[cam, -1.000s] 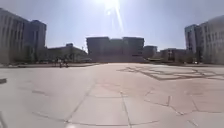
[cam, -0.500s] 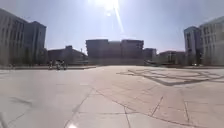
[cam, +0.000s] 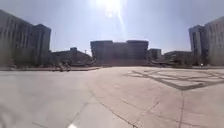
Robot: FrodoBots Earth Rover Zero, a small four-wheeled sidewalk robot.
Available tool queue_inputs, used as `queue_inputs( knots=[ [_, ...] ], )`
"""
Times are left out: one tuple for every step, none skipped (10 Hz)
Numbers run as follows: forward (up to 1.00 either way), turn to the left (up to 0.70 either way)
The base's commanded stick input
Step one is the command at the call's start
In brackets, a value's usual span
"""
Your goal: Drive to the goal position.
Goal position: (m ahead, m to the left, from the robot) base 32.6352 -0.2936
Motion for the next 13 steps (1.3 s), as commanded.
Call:
queue_inputs(
  knots=[
    [1.00, 0.00],
    [1.00, 0.00],
    [1.00, 0.00],
    [1.00, 0.00],
    [1.00, 0.00],
    [1.00, 0.00],
    [1.00, 0.00],
    [1.00, 0.00],
    [1.00, 0.00],
    [1.00, 0.00],
    [1.00, 0.00],
    [1.00, 0.00],
    [1.00, 0.00]
  ],
)
